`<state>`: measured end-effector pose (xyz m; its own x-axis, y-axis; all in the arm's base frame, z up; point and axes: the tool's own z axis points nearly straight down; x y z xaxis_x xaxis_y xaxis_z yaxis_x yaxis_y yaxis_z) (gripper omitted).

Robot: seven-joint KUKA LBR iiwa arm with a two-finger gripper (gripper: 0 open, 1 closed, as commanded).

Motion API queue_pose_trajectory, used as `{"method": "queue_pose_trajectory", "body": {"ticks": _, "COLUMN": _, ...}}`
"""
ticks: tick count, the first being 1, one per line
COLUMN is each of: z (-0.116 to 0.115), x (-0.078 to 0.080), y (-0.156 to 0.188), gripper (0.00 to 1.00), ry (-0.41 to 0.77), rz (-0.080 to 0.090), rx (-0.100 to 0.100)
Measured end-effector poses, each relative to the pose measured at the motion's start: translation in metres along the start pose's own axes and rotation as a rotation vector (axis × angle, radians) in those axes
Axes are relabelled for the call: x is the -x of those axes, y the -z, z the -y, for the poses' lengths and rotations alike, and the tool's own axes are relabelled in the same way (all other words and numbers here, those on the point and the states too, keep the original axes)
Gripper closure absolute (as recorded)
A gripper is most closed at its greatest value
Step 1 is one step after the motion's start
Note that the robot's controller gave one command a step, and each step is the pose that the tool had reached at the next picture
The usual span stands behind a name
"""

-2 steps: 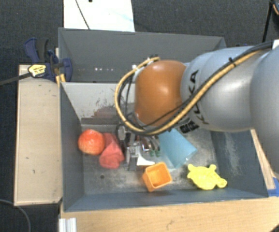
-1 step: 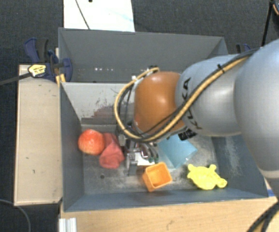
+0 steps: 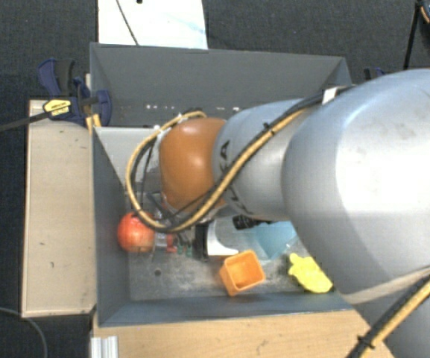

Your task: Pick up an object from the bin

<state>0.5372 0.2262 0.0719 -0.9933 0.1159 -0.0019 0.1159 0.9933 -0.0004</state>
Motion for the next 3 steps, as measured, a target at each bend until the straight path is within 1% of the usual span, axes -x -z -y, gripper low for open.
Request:
{"method": "queue_pose_trajectory", "body": {"ticks": 1, "z": 0.001, "x": 0.000, "y": 0.000, "gripper": 1.00, "ry": -0.003, "rz": 0.000, "rx": -0.001}}
{"method": "queue_pose_trajectory", "body": {"ticks": 2, "z": 0.009, "x": -0.007, "y": 0.049, "gripper": 1.00, "ry": -0.015, "rz": -0.007, "rx": -0.002}}
{"method": "queue_pose_trajectory", "body": {"ticks": 3, "z": 0.001, "x": 0.021, "y": 0.095, "gripper": 1.00, "ry": -0.012, "rz": 0.000, "rx": 0.002}}
